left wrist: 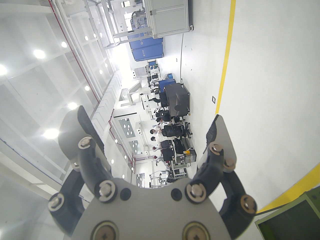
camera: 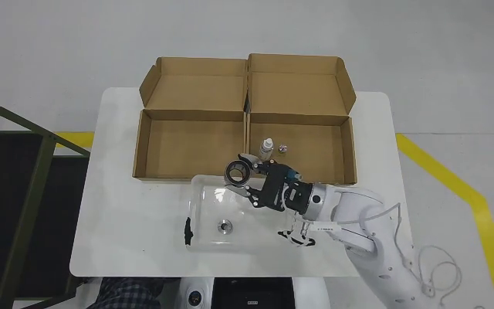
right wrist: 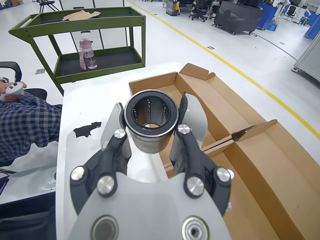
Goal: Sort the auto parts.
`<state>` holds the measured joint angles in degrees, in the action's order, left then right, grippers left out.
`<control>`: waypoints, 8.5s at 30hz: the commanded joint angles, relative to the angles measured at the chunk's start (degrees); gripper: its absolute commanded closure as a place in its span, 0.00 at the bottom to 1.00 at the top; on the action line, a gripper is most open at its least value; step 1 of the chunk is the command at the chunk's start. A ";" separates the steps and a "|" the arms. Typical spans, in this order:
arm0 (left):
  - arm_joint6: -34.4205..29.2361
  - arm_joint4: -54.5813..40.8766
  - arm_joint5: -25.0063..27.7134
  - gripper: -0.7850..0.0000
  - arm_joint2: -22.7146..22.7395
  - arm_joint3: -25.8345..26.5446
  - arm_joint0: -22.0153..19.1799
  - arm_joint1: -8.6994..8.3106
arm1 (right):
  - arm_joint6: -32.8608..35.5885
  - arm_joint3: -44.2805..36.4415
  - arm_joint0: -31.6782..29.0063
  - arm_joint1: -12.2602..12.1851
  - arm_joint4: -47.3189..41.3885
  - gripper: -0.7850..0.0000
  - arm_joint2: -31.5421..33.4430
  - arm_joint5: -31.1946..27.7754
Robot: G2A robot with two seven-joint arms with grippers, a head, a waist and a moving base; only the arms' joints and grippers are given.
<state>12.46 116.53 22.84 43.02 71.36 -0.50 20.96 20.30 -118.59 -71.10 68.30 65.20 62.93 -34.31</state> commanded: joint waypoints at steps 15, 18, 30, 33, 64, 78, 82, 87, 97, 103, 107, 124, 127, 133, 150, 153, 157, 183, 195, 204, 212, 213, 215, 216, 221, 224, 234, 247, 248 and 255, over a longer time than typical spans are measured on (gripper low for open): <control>0.00 0.00 0.00 0.00 0.00 0.00 0.00 0.00 | 0.00 -0.01 -0.01 0.00 0.02 1.00 0.01 0.01; 0.00 0.00 0.00 0.00 0.00 0.00 0.00 0.00 | -0.27 0.94 0.06 0.04 0.08 1.00 -0.16 0.62; 0.00 0.00 0.00 0.00 0.00 0.00 0.00 0.00 | 2.06 15.28 12.73 2.42 -3.06 1.00 -8.00 4.14; 0.00 0.00 0.00 0.00 0.00 0.00 0.00 0.00 | 2.01 18.16 15.19 3.17 -3.23 1.00 -10.16 5.35; 0.00 0.00 0.00 0.00 0.00 0.00 0.00 0.00 | 8.41 34.78 25.44 8.77 -1.39 1.00 -20.86 13.96; 0.00 0.00 0.00 0.00 0.00 0.00 0.00 0.00 | 15.43 33.28 24.86 9.15 -0.54 0.64 -20.36 14.03; 0.00 0.00 0.00 0.00 0.00 0.00 0.00 0.00 | 17.16 33.80 24.84 9.27 -1.06 0.59 -20.20 13.57; 0.00 0.00 0.00 0.00 0.00 0.00 0.00 0.00 | 17.64 34.47 25.26 9.61 -1.57 0.57 -20.27 13.17; 0.00 0.00 0.00 0.00 0.00 0.00 0.00 0.00 | 19.46 31.61 25.01 9.70 -0.33 0.16 -19.33 13.37; 0.00 0.00 0.00 0.00 0.00 0.00 0.00 0.00 | 17.33 23.11 22.49 8.77 2.65 0.15 -16.57 12.05; 0.00 0.00 0.00 0.00 0.00 0.00 0.00 0.00 | 17.60 16.98 19.92 8.01 4.64 0.13 -15.46 9.39; 0.00 0.00 0.00 0.00 0.00 0.00 0.00 0.00 | 17.81 6.77 7.37 5.32 11.59 0.11 -16.15 -1.60; 0.00 0.00 0.00 0.00 0.00 0.00 0.00 0.00 | 17.44 6.92 6.21 4.98 12.59 0.11 -16.46 -3.32; 0.00 0.00 0.00 0.00 0.00 0.00 0.00 0.00 | 16.96 8.29 4.85 4.50 14.69 0.13 -16.91 -5.10; 0.00 0.00 0.00 0.00 0.00 0.00 0.00 0.00 | 19.59 14.35 5.11 4.58 13.78 0.18 -19.36 -5.14; 0.00 0.00 0.00 0.00 0.00 0.00 0.00 0.00 | 19.75 16.46 6.30 4.93 12.59 0.21 -20.11 -4.95; 0.00 0.00 0.00 0.00 0.00 0.00 0.00 0.00 | 20.14 18.68 7.57 5.32 11.25 0.27 -21.04 -4.88; 0.00 0.00 0.00 0.00 0.00 0.00 0.00 0.00 | 20.41 18.32 8.69 5.29 5.88 1.00 -19.98 -3.36; 0.00 0.00 0.00 0.00 0.00 0.00 0.00 0.00 | 18.50 14.92 8.63 4.74 -2.81 1.00 -16.29 -3.62; 0.00 0.00 0.00 0.00 0.00 0.00 0.00 0.00 | 14.74 14.04 9.11 4.67 -9.88 1.00 -14.01 -2.45; 0.00 0.00 0.00 0.00 0.00 0.00 0.00 0.00 | 11.21 11.57 9.40 4.31 -14.33 1.00 -11.72 -4.66; 0.00 0.00 0.00 0.00 0.00 0.00 0.00 0.00 | 10.78 11.12 9.33 4.25 -14.50 1.00 -11.38 -4.63; 0.00 0.00 0.00 0.00 0.00 0.00 0.00 0.00 | 9.93 10.38 9.23 4.12 -14.59 1.00 -10.60 -4.46; 0.00 0.00 0.00 0.00 0.00 0.00 0.00 0.00 | 9.51 10.19 9.15 4.06 -14.67 1.00 -10.21 -4.32; 0.00 0.00 0.00 0.00 0.00 0.00 0.00 0.00 | 6.26 9.67 8.76 3.83 -15.65 1.00 -7.97 -3.39; 0.00 0.00 0.00 0.00 0.00 0.00 0.00 0.00 | 4.25 9.66 8.39 3.72 -16.28 1.00 -6.78 -2.91; 0.00 0.00 0.00 0.00 0.00 0.00 0.00 0.00 | -1.31 9.74 6.58 3.25 -19.83 1.00 -3.24 -3.68; 0.00 0.00 0.00 0.00 0.00 0.00 0.00 0.00 | -3.83 10.88 6.40 3.04 -20.44 1.00 -1.93 -3.50; 0.00 0.00 0.00 0.00 0.00 0.00 0.00 0.00 | -3.83 11.17 6.54 3.06 -20.34 1.00 -2.02 -3.31; 0.00 0.00 0.00 0.00 0.00 0.00 0.00 0.00 | -3.00 13.46 8.42 3.34 -17.88 1.00 -3.27 -0.62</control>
<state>12.46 116.53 22.84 43.02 71.36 -0.50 20.96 17.23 -105.35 -62.95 71.59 46.82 59.82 -35.34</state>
